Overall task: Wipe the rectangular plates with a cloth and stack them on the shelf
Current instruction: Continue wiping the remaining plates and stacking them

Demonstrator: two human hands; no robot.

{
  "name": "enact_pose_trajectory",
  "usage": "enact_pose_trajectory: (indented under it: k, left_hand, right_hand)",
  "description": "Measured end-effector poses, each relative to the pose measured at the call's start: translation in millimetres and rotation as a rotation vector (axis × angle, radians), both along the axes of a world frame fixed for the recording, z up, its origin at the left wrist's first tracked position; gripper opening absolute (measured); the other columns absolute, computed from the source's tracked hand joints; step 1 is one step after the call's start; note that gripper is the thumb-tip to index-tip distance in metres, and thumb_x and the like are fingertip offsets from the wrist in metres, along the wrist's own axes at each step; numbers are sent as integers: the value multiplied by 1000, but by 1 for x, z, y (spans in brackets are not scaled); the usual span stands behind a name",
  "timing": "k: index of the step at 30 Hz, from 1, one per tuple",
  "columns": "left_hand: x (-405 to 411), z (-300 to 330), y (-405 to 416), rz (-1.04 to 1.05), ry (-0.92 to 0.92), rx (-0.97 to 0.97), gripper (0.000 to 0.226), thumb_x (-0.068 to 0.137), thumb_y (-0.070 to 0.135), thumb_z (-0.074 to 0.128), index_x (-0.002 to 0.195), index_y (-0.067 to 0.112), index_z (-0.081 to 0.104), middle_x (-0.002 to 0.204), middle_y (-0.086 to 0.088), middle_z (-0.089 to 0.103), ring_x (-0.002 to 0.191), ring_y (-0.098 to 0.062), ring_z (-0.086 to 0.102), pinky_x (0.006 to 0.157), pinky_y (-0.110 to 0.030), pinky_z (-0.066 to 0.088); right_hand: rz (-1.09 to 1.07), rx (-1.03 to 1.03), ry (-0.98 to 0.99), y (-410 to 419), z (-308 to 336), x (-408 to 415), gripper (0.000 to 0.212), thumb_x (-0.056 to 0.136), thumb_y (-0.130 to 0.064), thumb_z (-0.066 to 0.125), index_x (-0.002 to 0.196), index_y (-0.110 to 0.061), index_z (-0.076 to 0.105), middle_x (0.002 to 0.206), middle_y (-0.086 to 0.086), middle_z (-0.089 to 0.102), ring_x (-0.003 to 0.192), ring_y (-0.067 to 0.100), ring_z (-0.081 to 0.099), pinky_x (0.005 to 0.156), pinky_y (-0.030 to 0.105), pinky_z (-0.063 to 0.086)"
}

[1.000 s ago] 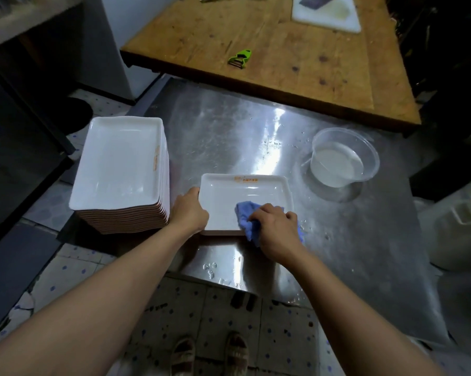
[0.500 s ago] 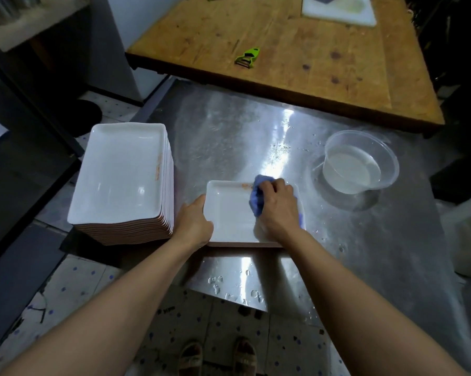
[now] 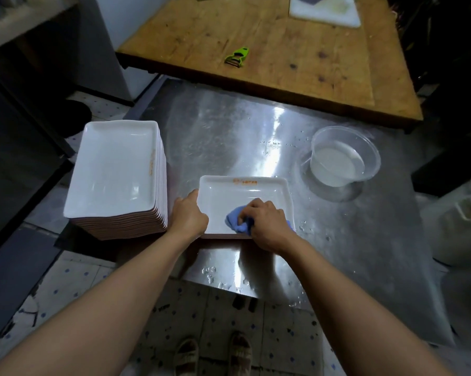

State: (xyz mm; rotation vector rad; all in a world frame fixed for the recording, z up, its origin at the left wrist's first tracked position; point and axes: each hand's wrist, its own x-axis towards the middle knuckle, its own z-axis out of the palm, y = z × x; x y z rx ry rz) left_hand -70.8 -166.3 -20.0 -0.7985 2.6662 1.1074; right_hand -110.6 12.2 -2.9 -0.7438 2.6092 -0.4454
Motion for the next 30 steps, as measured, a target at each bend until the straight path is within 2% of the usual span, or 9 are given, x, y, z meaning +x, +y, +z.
enact_pose_trajectory:
  k: [5, 11, 15, 18, 20, 23, 26, 28, 30]
  left_hand:
    - [0, 1, 3, 5, -1, -42, 61, 73, -2, 46, 129, 19, 52, 118, -15, 59, 111, -33, 51, 90, -36, 47]
    - [1, 4, 6, -1, -4, -105, 51, 75, -2, 47, 123, 14, 56, 118, -17, 59, 111, -35, 51, 84, -30, 42]
    - [4, 16, 18, -9, -83, -182, 52, 81, 2, 48, 132, 12, 44, 125, -21, 48, 113, -38, 48, 86, -34, 42]
    - [11, 27, 34, -65, -82, -392, 57, 85, 13, 55, 138, 15, 33, 130, -16, 35, 120, -35, 37, 95, -42, 39]
    - [13, 26, 45, -168, 41, -468, 54, 88, 25, 58, 137, 15, 39, 132, -10, 37, 122, -30, 32, 97, -41, 36]
    - [12, 26, 65, -371, 210, -467, 40, 87, 35, 59, 124, 18, 59, 126, -1, 47, 120, -22, 36, 95, -33, 33]
    - [9, 25, 81, -541, 185, -545, 32, 84, 44, 63, 108, 23, 68, 115, 4, 53, 114, -18, 41, 85, -30, 34]
    - [8, 23, 88, -610, 196, -628, 17, 78, 33, 72, 90, 21, 72, 99, 5, 59, 100, -18, 48, 69, -28, 35]
    - [9, 20, 91, -682, 153, -714, 14, 60, 12, 82, 67, 17, 71, 73, 3, 59, 79, -18, 53, 50, -26, 25]
  right_hand:
    - [-29, 174, 182, 40, 8, 2, 32, 84, -9, 56, 112, -24, 60, 126, 2, 46, 113, 26, 39, 80, 29, 22]
    - [-74, 228, 261, 64, 10, 6, 31, 88, -13, 56, 120, -13, 58, 128, 9, 41, 112, 27, 39, 80, 34, 48]
    - [-185, 320, 222, 62, 21, 6, 30, 87, -10, 56, 117, -7, 58, 121, 11, 46, 115, 28, 39, 69, 27, 37]
    - [-331, 164, 256, 80, 30, 5, 22, 85, -6, 55, 107, -11, 61, 105, 9, 52, 108, 29, 41, 67, 28, 33]
    - [-427, 10, 249, 94, 30, 2, 17, 83, -2, 52, 94, -10, 62, 93, 7, 55, 99, 29, 48, 67, 28, 36]
    - [-550, -167, 182, 102, 32, -1, 20, 72, 2, 47, 83, -8, 60, 83, 11, 62, 87, 34, 58, 71, 33, 52]
    - [-647, -261, 112, 107, 36, 1, 24, 66, 5, 48, 81, -8, 60, 82, 14, 64, 83, 34, 59, 65, 40, 56]
    - [-678, -282, 76, 111, 35, 2, 26, 65, 5, 49, 82, -11, 60, 84, 13, 64, 84, 35, 59, 62, 42, 57]
    - [-691, -290, 47, 114, 33, 4, 26, 67, 5, 50, 83, -11, 60, 84, 11, 65, 84, 35, 60, 61, 44, 57]
